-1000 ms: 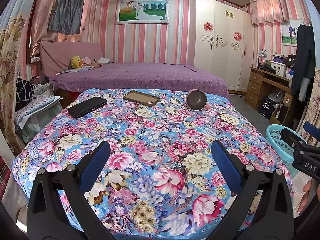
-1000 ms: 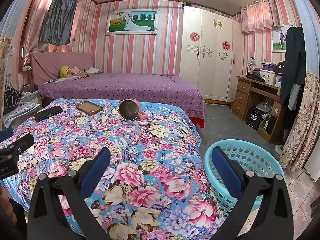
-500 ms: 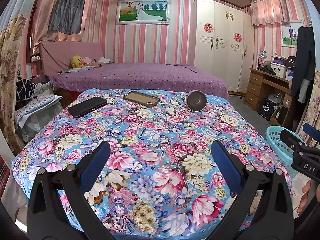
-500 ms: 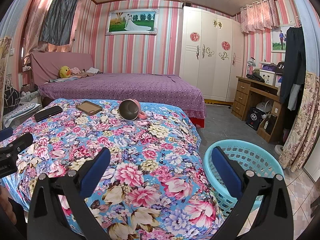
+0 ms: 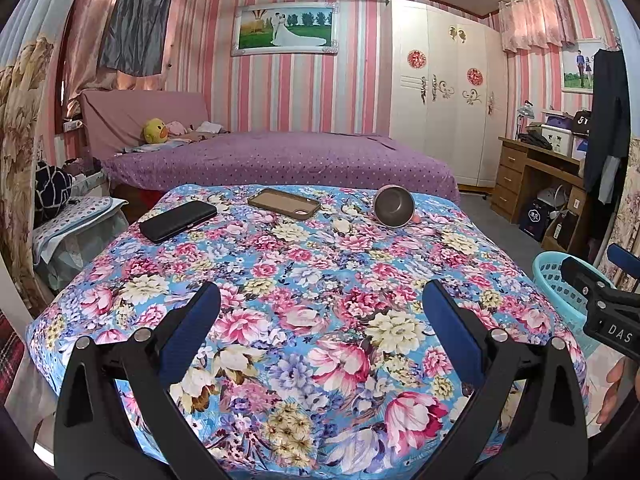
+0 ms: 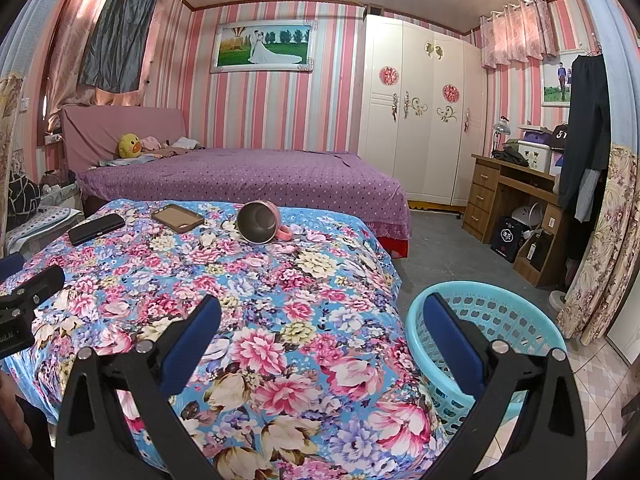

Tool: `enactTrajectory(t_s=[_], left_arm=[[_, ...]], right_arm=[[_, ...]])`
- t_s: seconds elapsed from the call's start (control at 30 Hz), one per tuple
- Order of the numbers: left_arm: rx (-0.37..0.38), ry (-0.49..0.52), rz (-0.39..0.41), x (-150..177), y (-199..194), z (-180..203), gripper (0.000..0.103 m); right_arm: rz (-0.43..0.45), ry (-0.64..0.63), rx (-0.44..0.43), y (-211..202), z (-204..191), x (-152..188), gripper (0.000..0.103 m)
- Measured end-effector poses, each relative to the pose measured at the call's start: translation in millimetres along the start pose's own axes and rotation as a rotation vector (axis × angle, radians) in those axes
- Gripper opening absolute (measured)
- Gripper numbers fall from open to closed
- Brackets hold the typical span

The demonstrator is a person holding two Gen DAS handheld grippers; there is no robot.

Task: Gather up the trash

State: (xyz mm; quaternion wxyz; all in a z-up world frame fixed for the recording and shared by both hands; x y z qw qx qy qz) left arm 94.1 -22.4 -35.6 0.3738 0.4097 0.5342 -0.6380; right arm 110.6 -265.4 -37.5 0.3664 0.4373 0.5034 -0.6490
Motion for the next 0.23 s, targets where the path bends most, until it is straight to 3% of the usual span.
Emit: enactTrajectory(t_s=[0.23], left_arm=[[0.015, -0.02, -0.015, 1.5, 1.9, -1.9, 0.098]], right_arm=[[0.0, -0.001, 0.001, -0.3, -0.4, 0.2, 0.099]])
Point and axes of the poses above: each gripper's, at about its wrist camera, not at the fingertips, and y roughly the way its jaws point, z to its right, x to its underside, the point moved 9 cm from there along y, roughly the way its jaws point, and after that the axes turned 9 degrees about x, right-handed, at the moved point
